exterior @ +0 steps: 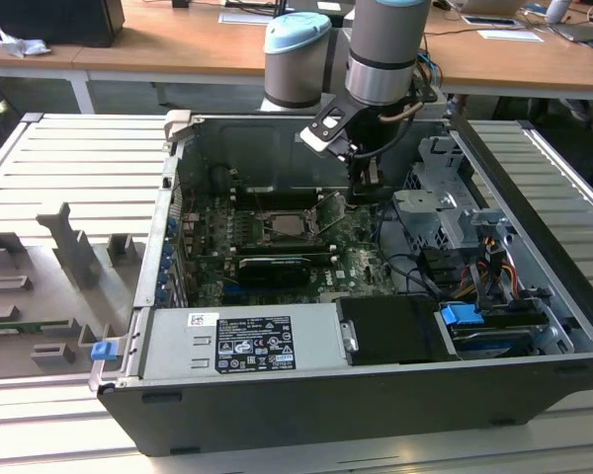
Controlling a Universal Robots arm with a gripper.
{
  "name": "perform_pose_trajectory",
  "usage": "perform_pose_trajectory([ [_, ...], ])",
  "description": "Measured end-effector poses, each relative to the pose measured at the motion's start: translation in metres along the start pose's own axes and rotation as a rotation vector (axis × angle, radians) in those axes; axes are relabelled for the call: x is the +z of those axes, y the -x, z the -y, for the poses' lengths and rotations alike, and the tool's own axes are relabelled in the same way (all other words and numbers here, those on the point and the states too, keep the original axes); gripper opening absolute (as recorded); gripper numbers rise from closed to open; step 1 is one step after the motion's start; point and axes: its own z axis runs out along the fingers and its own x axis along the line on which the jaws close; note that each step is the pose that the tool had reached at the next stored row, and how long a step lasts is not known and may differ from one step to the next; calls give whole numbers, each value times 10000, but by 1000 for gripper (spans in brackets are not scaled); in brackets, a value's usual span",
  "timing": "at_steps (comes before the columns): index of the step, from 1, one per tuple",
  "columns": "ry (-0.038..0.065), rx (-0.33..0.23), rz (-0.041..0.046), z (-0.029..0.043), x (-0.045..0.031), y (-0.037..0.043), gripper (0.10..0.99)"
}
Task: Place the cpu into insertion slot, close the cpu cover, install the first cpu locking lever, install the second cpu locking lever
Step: 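Close the cpu cover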
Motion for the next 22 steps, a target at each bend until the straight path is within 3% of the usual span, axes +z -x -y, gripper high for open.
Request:
perform_pose_trajectory([
  [3, -3, -5, 0, 15, 25, 0, 106],
  [9, -2, -4, -1, 124, 23, -1, 106],
  [12, -3, -2, -1, 338, 15, -3, 106],
  [13, -2, -3, -1, 445, 11, -5, 106],
  [18, -2, -4, -1, 609, 4, -7, 106],
  [22, 1, -4, -2, 699, 2, -8, 106],
])
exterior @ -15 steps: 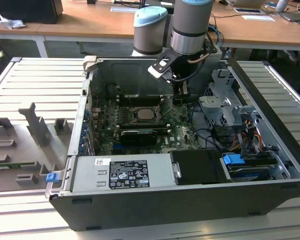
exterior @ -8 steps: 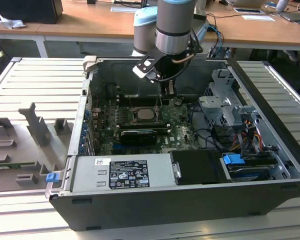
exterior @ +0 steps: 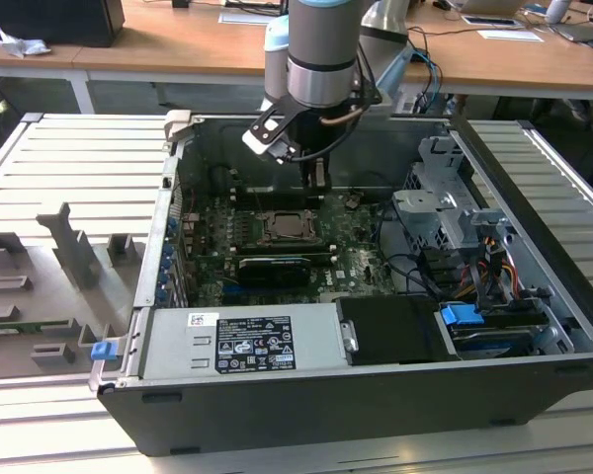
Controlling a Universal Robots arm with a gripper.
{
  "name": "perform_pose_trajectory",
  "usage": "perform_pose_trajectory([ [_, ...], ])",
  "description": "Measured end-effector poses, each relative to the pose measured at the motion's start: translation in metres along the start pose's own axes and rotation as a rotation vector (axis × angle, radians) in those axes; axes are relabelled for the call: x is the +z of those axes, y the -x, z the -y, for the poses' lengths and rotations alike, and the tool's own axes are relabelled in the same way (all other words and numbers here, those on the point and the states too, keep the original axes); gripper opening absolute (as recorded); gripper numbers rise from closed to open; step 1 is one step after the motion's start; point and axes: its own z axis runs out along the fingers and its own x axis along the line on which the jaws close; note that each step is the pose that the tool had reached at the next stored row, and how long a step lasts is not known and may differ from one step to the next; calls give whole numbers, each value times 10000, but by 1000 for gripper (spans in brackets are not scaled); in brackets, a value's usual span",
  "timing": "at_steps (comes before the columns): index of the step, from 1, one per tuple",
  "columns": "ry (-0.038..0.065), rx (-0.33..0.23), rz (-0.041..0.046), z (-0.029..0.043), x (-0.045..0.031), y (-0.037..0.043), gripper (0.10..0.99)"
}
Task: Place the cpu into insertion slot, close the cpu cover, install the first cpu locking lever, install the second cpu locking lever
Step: 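Close the cpu cover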
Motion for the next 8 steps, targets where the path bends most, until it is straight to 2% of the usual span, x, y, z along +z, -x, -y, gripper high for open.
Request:
perform_pose_trajectory([
  [3, 16, 0, 0, 50, 3, 0, 106],
  [8, 170, -5, 1, 97, 30, 0, 106],
])
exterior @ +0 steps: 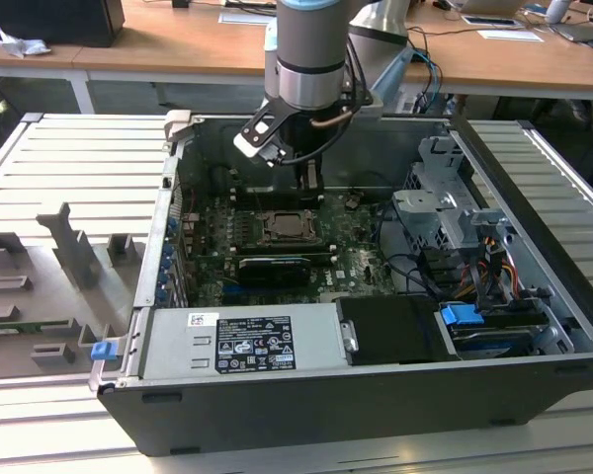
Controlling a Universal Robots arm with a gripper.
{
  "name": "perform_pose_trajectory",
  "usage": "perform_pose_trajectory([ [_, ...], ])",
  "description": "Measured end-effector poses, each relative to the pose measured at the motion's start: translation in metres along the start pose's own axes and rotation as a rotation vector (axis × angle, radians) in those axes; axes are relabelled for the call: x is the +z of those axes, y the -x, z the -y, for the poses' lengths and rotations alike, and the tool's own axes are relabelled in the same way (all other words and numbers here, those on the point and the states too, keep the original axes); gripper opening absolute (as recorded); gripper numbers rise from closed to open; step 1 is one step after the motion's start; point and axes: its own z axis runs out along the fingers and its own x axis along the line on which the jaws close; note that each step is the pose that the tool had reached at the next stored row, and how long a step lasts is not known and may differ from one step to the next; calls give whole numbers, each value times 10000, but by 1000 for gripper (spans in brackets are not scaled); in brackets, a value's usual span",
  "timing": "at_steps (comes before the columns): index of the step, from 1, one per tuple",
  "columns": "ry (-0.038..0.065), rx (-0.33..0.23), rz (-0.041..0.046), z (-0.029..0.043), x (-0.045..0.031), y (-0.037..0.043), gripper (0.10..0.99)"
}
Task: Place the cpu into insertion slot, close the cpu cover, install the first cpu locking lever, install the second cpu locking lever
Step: 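Close the cpu cover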
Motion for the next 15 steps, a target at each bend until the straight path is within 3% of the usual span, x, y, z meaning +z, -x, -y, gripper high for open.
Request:
perform_pose_trajectory([
  [3, 123, -5, 2, 57, 29, 0, 106],
  [7, 144, -15, 2, 140, 123, 2, 106],
  [15, 158, -63, 1, 227, 194, 3, 106],
])
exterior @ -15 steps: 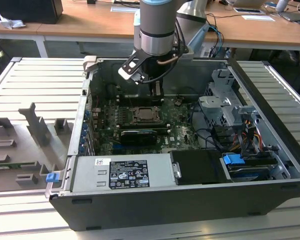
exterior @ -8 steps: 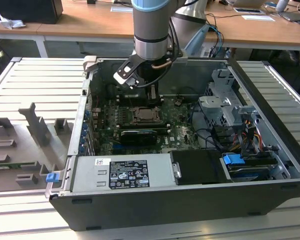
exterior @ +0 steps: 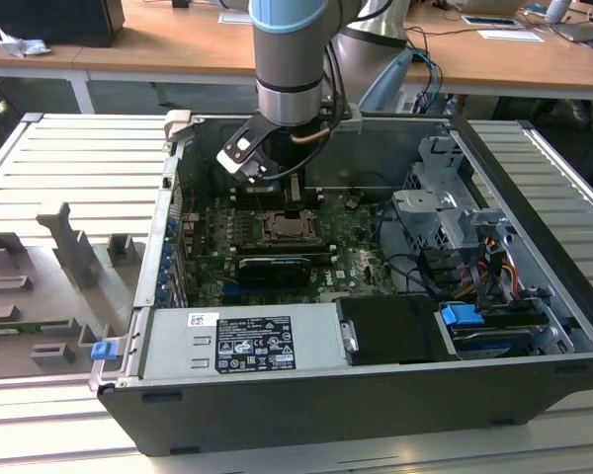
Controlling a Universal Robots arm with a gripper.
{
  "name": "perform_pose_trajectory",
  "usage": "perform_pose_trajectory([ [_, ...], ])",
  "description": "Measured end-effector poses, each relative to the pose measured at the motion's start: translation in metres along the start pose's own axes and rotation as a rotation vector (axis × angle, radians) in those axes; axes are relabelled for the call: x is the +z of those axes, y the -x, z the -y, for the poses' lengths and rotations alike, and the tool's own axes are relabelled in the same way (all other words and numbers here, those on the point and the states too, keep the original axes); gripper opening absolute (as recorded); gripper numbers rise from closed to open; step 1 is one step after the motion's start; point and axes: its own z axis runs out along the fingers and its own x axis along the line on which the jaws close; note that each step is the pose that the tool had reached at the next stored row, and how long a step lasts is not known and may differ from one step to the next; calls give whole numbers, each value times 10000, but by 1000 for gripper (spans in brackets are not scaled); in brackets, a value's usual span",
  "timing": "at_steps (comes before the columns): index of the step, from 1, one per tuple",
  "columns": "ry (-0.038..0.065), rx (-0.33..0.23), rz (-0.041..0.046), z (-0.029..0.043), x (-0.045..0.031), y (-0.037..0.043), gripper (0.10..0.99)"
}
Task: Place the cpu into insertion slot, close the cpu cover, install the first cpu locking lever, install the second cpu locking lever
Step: 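Close the cpu cover, then install the first cpu locking lever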
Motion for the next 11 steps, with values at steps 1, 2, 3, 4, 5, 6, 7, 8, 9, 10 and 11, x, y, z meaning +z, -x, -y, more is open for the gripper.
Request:
perform_pose_trajectory([
  [1, 0, -1, 0, 0, 2, 0, 106],
  [2, 0, -1, -2, 3, 5, 0, 106],
  [3, 2, 0, -3, 5, 9, -1, 106],
  [4, 2, 0, -3, 8, 13, 0, 106],
  [5, 0, -1, -1, 15, 15, 0, 106],
  [6, 0, 0, -10, 22, 18, 0, 106],
  [7, 1, 1, -23, 25, 21, 0, 106],
  [8, 2, 3, -51, 31, 23, 0, 106],
  [9, 3, 4, -67, 36, 25, -1, 106],
  [10, 2, 5, -77, 41, 25, -1, 106],
  [11, 2, 3, -79, 44, 25, 0, 106],
])
